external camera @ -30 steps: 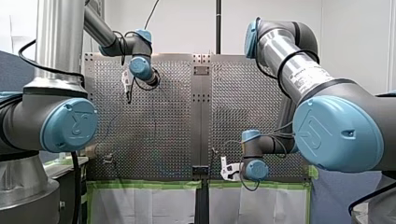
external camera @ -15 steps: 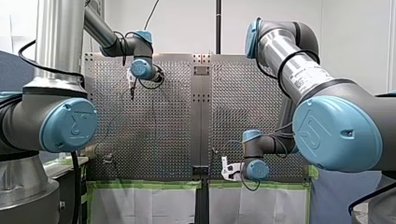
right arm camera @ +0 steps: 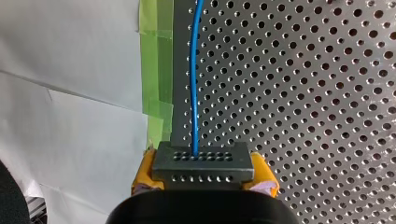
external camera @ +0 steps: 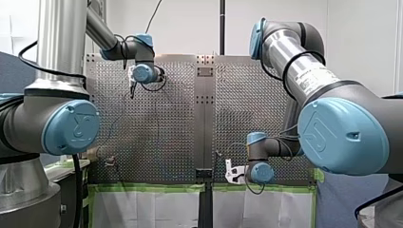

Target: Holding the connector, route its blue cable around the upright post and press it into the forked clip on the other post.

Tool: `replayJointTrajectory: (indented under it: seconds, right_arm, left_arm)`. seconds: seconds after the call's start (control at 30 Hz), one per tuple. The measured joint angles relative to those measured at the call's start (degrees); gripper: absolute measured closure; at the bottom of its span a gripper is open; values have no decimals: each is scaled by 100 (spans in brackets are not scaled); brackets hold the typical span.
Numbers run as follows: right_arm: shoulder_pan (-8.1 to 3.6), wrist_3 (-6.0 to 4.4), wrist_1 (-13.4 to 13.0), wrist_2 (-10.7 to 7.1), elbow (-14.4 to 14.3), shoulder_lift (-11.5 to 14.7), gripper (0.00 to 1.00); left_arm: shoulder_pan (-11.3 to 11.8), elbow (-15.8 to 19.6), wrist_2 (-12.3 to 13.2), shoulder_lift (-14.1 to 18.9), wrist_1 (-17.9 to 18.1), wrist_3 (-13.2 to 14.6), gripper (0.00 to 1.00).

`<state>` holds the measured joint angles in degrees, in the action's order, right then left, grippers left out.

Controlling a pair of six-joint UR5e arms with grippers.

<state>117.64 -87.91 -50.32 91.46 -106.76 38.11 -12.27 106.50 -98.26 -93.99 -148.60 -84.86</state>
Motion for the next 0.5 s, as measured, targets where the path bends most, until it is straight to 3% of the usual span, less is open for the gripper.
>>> replayJointTrajectory:
  seconds: [0.3, 0.5]
  right_arm:
    - [-7, 0, 1, -3, 0, 0, 100]
    - [-6, 0, -5, -4, 0, -1, 100]
  left_arm:
    - [18, 36, -103, -335, 429, 432, 0]
    - [45, 40, -365, -507, 635, 778, 0]
